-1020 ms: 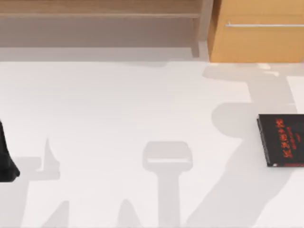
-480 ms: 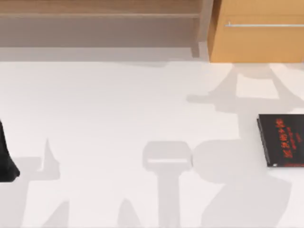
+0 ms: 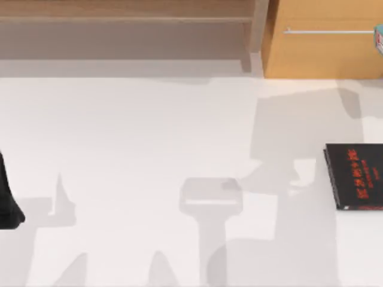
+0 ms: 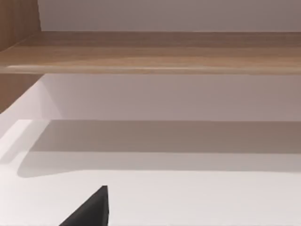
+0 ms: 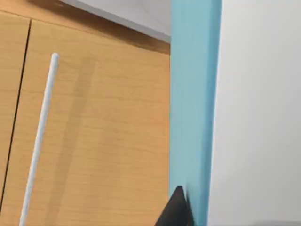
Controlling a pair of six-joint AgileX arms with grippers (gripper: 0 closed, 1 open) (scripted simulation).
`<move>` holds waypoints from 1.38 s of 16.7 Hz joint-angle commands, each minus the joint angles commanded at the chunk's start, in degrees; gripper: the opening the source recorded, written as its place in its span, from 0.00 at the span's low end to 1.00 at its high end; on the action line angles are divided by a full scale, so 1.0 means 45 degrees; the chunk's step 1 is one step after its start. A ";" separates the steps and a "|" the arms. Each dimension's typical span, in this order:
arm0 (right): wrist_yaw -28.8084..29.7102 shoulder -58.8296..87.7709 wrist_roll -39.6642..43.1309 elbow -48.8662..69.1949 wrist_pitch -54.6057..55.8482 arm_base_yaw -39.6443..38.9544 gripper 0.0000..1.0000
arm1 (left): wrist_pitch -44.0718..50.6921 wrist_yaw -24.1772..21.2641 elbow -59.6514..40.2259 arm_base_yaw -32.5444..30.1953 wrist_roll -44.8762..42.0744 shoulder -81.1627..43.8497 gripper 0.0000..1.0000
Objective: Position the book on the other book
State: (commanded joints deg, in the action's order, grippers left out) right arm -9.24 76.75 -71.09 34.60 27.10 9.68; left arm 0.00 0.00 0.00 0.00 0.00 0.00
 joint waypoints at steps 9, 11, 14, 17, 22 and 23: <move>0.3659 -0.2564 -0.5203 -0.5768 -0.0165 -0.3588 0.00 | 0.0000 0.0000 0.0000 0.0000 0.0000 0.0000 1.00; 0.3659 -0.2564 -0.5203 -0.5768 -0.0165 -0.3588 0.00 | 0.0000 0.0000 0.0000 0.0000 0.0000 0.0000 1.00; 0.3635 -0.2489 -0.5213 -0.5711 -0.0115 -0.3545 0.00 | 0.0000 0.0000 0.0000 0.0000 0.0000 0.0000 1.00; 0.3628 -0.2229 -0.5204 -0.5685 0.0102 -0.3542 0.00 | 0.0000 0.0000 0.0000 0.0000 0.0000 0.0000 1.00; 0.3622 -0.1979 -0.5186 -0.5660 0.0314 -0.3539 0.00 | 0.0000 0.0000 0.0000 0.0000 0.0000 0.0000 1.00; 0.3622 -0.1979 -0.5186 -0.5660 0.0314 -0.3539 0.00 | 0.0000 0.0000 0.0000 0.0000 0.0000 0.0000 1.00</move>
State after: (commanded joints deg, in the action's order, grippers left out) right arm 7.06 67.84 -94.43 9.13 28.51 -6.25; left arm 0.00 0.00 0.00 0.00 0.00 0.00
